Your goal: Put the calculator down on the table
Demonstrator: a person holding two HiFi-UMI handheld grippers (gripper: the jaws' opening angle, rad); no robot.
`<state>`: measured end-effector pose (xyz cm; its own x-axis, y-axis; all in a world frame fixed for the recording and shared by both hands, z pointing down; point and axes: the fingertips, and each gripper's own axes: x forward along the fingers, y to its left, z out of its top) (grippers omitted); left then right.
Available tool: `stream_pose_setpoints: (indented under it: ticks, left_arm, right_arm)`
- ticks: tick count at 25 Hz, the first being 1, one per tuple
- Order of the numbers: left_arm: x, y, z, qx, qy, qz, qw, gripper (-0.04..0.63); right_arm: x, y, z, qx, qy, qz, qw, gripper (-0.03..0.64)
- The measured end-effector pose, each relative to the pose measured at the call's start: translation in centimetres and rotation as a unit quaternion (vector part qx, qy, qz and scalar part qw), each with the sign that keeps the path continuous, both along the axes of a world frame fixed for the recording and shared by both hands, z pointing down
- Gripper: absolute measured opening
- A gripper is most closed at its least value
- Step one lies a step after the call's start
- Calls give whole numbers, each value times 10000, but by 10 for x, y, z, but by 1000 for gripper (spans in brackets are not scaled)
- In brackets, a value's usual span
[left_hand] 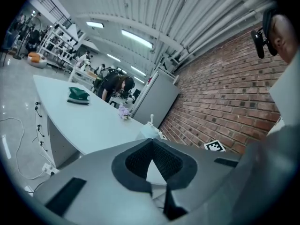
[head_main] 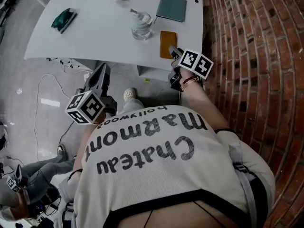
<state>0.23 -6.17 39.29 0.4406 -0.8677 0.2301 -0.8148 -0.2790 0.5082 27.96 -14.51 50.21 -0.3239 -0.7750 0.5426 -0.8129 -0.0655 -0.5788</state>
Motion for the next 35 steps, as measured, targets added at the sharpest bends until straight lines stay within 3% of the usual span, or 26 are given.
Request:
stream_pose_setpoints:
  ticks: [2, 7, 12, 21, 28, 35]
  left_arm:
    - [10, -1, -1, 17, 8, 128, 9999, 3]
    - [28, -8, -12, 164, 10, 441, 9989, 3]
    - [28, -12, -23, 378, 120, 492, 9980, 3]
    - [19, 6, -35, 430, 58, 900, 9950, 3]
    - [-7, 26, -38, 431, 89, 928, 9947, 3]
    - [-27, 45, -31, 334, 140, 868, 9956, 3]
  right_arm:
    - [-5, 8, -10, 106, -327, 48, 9994, 158]
    - [-16, 17, -49, 586, -1179, 210, 9911, 66]
    - [-24, 23, -97, 1219, -1479, 256, 9811, -11]
    - [-31, 52, -159, 2315, -599, 510, 9696, -9]
    - [-54, 81, -157, 2268, 59, 470, 9728, -9]
    - [-72, 105, -154, 2199, 262, 480, 9740, -9]
